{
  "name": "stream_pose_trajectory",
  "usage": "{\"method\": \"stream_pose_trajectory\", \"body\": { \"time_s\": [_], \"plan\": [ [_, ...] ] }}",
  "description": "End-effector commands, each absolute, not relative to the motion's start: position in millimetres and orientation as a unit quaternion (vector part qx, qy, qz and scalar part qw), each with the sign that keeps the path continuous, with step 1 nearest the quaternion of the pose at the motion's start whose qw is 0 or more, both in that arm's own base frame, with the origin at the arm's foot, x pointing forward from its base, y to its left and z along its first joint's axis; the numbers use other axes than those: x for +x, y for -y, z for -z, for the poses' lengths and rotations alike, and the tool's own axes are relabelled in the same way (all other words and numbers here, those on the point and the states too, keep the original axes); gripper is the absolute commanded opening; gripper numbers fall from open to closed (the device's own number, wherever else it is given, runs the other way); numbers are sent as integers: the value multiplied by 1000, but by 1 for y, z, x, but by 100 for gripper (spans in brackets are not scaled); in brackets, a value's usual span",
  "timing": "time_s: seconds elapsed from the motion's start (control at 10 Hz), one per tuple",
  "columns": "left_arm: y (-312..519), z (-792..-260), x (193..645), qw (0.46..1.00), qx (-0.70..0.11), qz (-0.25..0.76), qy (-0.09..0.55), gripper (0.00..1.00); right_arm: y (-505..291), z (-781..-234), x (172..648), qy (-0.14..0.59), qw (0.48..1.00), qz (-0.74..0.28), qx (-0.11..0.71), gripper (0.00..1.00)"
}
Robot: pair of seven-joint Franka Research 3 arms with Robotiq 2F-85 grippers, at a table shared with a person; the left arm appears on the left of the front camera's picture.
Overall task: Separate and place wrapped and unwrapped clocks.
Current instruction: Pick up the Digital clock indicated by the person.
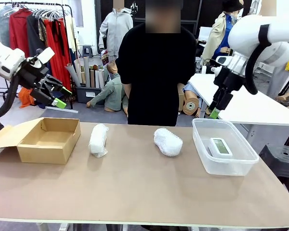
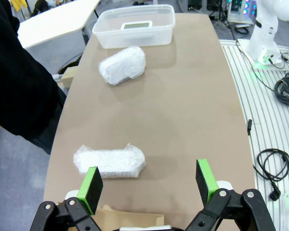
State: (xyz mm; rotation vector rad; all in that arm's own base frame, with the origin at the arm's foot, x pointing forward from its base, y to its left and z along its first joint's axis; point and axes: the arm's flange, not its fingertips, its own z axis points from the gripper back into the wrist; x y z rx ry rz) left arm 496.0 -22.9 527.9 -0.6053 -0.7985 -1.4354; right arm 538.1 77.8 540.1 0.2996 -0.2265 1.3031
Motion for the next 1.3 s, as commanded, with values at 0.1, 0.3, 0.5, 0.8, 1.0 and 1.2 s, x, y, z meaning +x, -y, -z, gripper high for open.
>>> {"method": "stream_pose_trajectory", "body": {
  "time_s": [0.1, 0.3, 0.5, 0.8, 1.0, 1.2],
  "plan": [
    [23, -529, 496, 640, -265, 630, 351, 100, -64, -552, 527, 178, 703, -656, 210, 100],
    [23, -529, 496, 640, -265, 630, 351, 100, -51, -560, 531, 225, 694, -639, 244, 100],
    [23, -529, 496, 640, -265, 630, 351, 100, -40, -564, 530, 255, 682, -636, 256, 100],
    [23, -529, 496, 640, -265, 630, 351, 100, -26, -575, 536, 278, 684, -616, 275, 100],
    [23, -529, 496, 640, -265, 630, 351, 100, -19, -584, 541, 303, 677, -612, 276, 100],
    [23, -529, 496, 640, -265, 630, 351, 100, -16, -591, 542, 330, 658, -615, 281, 100]
  ]
}}
